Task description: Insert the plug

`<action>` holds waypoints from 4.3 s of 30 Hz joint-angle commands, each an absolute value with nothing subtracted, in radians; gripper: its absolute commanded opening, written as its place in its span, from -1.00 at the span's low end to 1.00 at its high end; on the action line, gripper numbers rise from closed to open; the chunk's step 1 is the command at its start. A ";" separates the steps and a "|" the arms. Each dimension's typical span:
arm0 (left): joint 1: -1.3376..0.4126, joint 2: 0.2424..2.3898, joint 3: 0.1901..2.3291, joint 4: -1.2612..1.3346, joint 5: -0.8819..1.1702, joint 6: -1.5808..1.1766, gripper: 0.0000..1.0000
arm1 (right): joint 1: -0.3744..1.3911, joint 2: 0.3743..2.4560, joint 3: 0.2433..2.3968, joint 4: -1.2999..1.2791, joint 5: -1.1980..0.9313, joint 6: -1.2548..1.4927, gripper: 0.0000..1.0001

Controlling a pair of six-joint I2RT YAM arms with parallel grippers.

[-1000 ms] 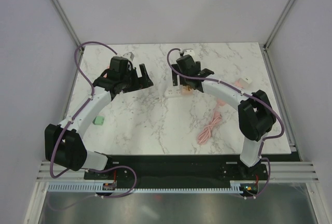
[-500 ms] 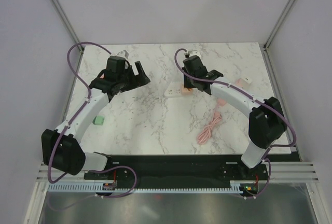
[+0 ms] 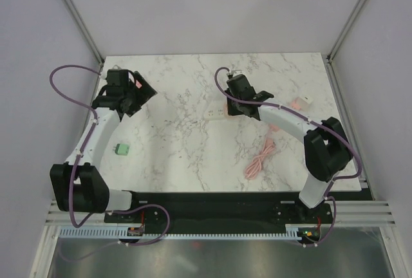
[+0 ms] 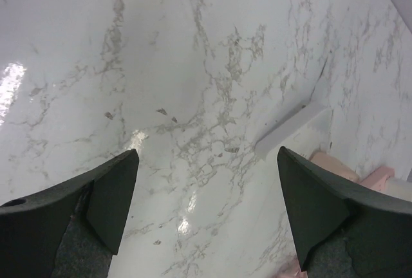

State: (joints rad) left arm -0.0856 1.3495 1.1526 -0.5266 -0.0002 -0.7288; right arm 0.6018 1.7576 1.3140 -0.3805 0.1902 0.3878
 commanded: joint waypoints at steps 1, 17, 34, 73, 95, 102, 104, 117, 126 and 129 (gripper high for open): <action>-0.014 1.368 1.187 -0.538 -0.034 -0.785 0.91 | 0.606 1.654 1.329 -0.353 0.112 0.380 -0.66; 0.112 1.863 1.633 -0.473 -0.098 -0.046 1.00 | 0.609 1.335 1.157 -0.207 -0.058 0.324 0.96; 0.124 2.203 1.891 -0.518 0.032 0.161 1.00 | 0.603 1.256 1.101 -0.149 0.069 0.213 0.96; -0.060 1.919 1.640 -0.561 0.169 0.027 0.82 | 0.603 1.177 1.009 -0.176 -0.025 0.390 0.96; -0.153 2.148 1.807 -0.626 0.002 0.055 0.62 | 0.604 1.212 1.031 -0.176 -0.009 0.351 0.96; -0.176 2.063 1.780 -0.638 0.009 -0.027 -0.53 | 0.604 1.238 1.032 -0.176 0.029 0.394 0.96; -0.176 1.990 1.757 -0.609 0.092 -0.111 -0.77 | 0.604 1.236 1.032 -0.167 0.078 0.454 0.96; -0.193 1.458 1.142 0.110 0.525 -0.975 -0.96 | 0.718 1.335 0.974 0.260 0.179 0.391 0.96; -0.238 1.338 0.954 0.408 0.537 -1.410 -0.95 | 0.870 1.397 0.885 0.690 0.284 0.204 0.96; -0.261 1.293 0.954 0.407 0.500 -1.427 -0.96 | 0.891 1.431 0.893 0.787 0.295 0.184 0.96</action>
State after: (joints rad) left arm -0.2401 1.3762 0.9436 0.2462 0.5064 -1.2816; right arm 0.8795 1.4040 0.8745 0.5880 0.2539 0.2478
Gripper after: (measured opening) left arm 0.644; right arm 0.982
